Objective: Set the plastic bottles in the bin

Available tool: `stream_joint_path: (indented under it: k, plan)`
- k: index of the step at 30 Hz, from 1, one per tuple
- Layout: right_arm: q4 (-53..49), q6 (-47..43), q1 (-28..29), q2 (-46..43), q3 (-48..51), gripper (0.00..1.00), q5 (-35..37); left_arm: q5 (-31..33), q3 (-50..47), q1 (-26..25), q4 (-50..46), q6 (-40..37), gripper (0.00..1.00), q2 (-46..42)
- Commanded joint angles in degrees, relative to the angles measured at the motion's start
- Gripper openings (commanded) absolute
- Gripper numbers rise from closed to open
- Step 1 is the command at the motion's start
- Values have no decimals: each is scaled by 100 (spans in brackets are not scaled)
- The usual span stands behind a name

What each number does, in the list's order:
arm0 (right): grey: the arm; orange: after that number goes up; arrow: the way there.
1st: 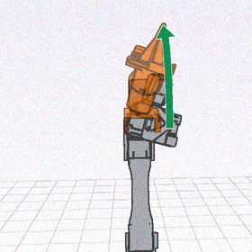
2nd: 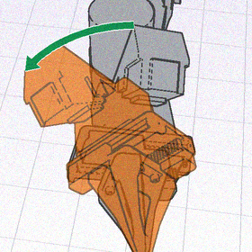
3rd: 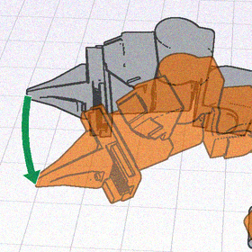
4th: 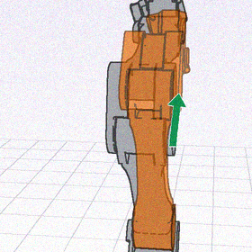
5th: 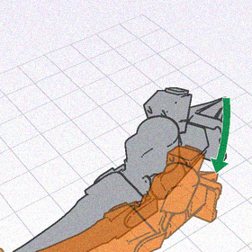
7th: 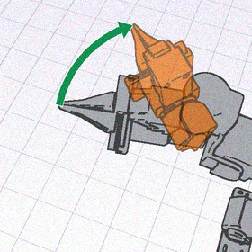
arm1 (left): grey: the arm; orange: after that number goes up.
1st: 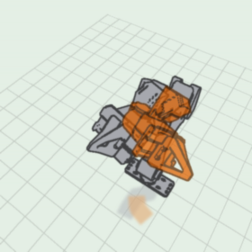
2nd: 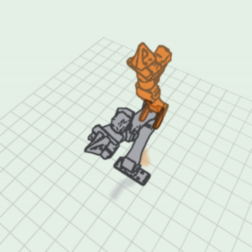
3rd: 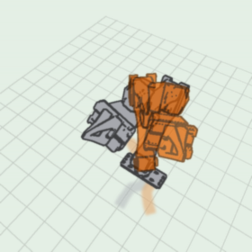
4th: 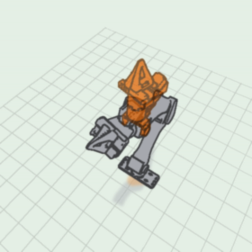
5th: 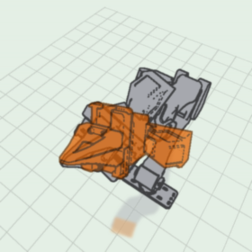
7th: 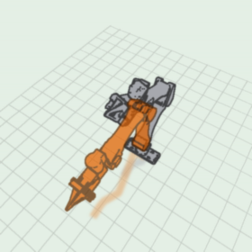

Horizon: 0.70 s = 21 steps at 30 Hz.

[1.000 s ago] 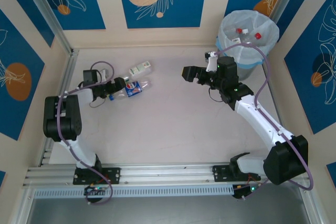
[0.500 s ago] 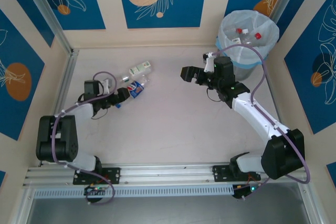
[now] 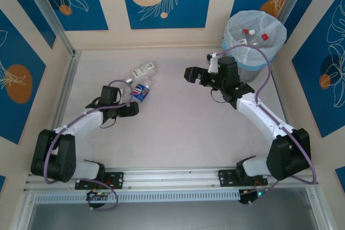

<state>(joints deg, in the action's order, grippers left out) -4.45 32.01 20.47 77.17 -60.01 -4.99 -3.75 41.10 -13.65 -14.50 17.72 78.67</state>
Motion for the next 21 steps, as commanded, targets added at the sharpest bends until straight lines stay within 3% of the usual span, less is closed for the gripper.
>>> stream_joint_path:
  k: [1,6,21]
  plan:
    - [20,78,36,44,-223,100,-115,731,433,-59,-474,-352,98,414]
    - [-182,-35,32,-20,-283,100,1,506,998,-114,-657,-548,92,1140]
    - [-293,-133,1,-173,-156,100,236,443,1146,-300,-953,-482,70,1544]
